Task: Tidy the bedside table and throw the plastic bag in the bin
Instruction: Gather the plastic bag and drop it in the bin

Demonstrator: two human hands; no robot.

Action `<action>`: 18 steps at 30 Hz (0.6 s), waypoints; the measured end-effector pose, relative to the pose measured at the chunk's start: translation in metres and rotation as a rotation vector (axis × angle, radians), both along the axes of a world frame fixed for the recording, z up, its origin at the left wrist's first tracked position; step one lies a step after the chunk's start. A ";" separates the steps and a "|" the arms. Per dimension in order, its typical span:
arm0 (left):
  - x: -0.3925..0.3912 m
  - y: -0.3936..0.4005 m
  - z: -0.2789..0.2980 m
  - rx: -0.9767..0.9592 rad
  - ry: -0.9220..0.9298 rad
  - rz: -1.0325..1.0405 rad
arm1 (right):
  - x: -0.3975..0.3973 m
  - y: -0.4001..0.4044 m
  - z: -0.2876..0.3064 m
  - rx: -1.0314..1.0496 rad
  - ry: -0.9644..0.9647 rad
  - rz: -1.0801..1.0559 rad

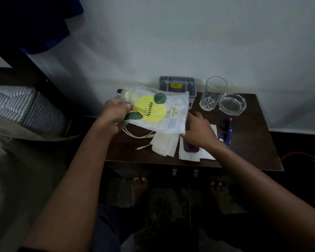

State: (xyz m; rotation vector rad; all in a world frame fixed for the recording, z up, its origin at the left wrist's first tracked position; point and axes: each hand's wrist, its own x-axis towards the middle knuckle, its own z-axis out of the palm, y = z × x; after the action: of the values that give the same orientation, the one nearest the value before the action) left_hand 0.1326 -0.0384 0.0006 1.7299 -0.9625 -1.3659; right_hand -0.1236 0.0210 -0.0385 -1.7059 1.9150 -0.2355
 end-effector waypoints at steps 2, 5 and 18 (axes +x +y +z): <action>-0.003 0.000 -0.001 0.038 0.022 -0.006 | 0.003 -0.007 -0.004 -0.043 0.064 0.026; -0.009 0.002 0.001 0.059 0.054 -0.019 | 0.008 -0.017 0.006 -0.238 -0.057 -0.119; -0.008 0.006 0.007 -0.064 0.176 -0.143 | 0.076 -0.029 0.038 -0.291 -1.047 -0.494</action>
State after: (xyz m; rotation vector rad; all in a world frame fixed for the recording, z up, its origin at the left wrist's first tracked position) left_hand 0.1246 -0.0323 0.0072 1.4902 -1.0348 -1.5334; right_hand -0.0477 -0.0081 -0.0009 -0.8673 1.4396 -1.3418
